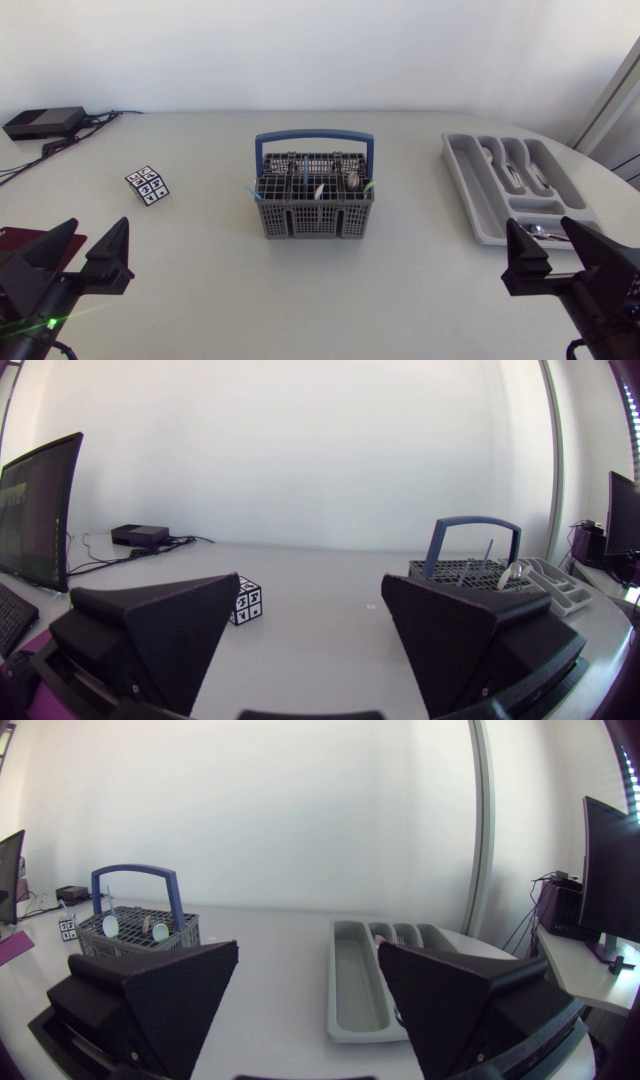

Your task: Transfer all utensils from the basket to the drawer tray.

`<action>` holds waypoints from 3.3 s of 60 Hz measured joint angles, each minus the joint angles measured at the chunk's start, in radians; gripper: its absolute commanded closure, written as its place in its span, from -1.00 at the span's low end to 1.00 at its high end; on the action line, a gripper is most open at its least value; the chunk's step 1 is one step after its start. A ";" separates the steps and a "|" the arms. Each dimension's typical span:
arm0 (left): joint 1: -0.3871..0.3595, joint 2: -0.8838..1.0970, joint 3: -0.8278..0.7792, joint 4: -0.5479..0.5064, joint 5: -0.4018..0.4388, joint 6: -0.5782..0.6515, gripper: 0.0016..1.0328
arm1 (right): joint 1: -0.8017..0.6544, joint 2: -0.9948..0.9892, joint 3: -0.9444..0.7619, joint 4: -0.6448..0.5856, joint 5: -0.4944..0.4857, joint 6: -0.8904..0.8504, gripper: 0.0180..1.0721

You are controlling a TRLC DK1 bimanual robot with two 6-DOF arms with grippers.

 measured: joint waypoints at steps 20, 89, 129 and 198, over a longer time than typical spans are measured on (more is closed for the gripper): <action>-0.006 0.000 0.000 0.000 0.000 0.000 -0.92 | -0.012 0.000 0.000 0.000 0.000 0.000 -0.92; -0.129 0.548 0.324 0.020 -0.008 -0.085 -0.86 | 0.067 0.363 0.190 0.042 0.018 0.007 -0.90; -0.266 1.148 0.699 -0.268 0.167 0.191 -0.86 | 0.290 0.860 0.549 -0.302 -0.017 -0.079 -0.91; -0.312 1.395 0.698 0.143 0.282 0.279 0.54 | 0.320 1.045 0.623 -0.356 -0.135 -0.229 -0.90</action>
